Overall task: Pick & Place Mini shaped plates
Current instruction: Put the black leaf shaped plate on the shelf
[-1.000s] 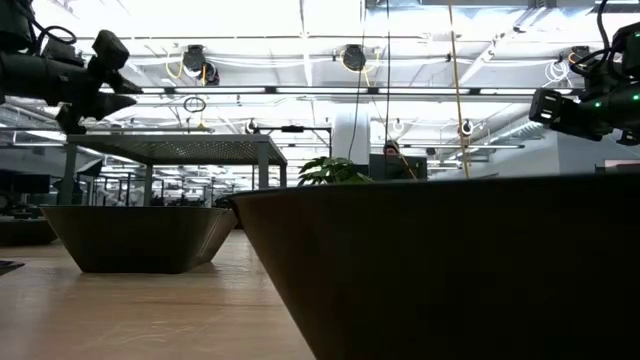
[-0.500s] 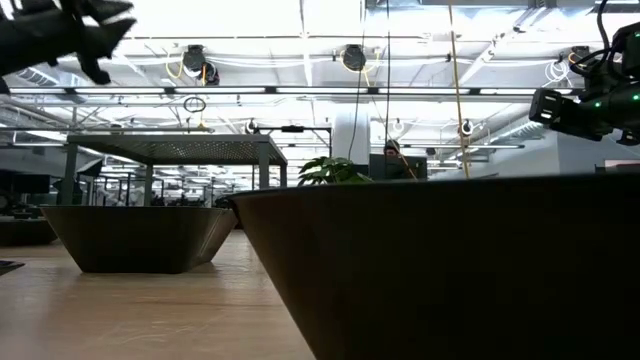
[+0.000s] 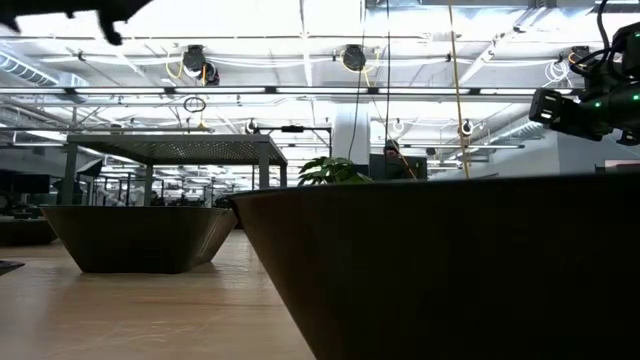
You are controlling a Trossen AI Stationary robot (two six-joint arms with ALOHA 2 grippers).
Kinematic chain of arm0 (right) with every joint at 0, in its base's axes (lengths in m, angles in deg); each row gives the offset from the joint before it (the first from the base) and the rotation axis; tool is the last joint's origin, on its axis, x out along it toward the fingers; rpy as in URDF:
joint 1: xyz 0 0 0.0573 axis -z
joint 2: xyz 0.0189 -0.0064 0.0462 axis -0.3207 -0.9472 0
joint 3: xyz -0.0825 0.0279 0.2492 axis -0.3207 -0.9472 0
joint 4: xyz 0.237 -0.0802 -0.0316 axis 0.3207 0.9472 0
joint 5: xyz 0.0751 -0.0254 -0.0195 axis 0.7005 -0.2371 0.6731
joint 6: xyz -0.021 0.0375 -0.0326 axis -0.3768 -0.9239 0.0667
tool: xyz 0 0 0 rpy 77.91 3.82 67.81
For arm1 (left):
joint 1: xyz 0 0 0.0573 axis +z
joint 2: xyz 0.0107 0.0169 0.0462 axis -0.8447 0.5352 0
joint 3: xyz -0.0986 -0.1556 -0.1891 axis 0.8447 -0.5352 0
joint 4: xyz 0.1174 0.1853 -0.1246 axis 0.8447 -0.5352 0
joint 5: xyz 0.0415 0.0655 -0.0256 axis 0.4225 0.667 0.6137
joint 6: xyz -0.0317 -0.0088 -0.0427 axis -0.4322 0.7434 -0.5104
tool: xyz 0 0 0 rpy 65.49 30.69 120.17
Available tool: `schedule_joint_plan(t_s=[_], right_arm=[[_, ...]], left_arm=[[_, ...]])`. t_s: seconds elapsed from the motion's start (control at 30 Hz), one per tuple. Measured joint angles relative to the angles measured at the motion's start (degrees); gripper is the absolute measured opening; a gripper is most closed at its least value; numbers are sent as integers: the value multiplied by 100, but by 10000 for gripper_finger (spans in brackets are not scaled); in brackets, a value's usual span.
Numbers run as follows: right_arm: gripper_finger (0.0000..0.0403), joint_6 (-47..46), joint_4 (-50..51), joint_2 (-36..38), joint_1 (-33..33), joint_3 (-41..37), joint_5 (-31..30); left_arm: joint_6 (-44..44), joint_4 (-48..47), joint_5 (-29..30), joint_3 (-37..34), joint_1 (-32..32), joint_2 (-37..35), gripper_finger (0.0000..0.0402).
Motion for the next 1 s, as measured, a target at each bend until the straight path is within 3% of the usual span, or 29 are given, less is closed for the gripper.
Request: schedule_joint_plan(t_s=[0.27, 0.63, 0.77, 1.0], right_arm=[[100, 0, 0, -2, 0, 0, 0], [100, 0, 0, 0, 0, -1, -2], [100, 0, 0, 0, 0, 0, 0], [100, 0, 0, -2, 0, -2, 0]], left_arm=[[199, -1520, -803, 1505, -527, 2071, 113], [1035, -4610, -798, 3016, -1662, 3958, 113], [399, -5668, -561, 3206, -1927, 4312, 113], [-1722, -7159, -61, 3206, -2465, 4784, 113]])
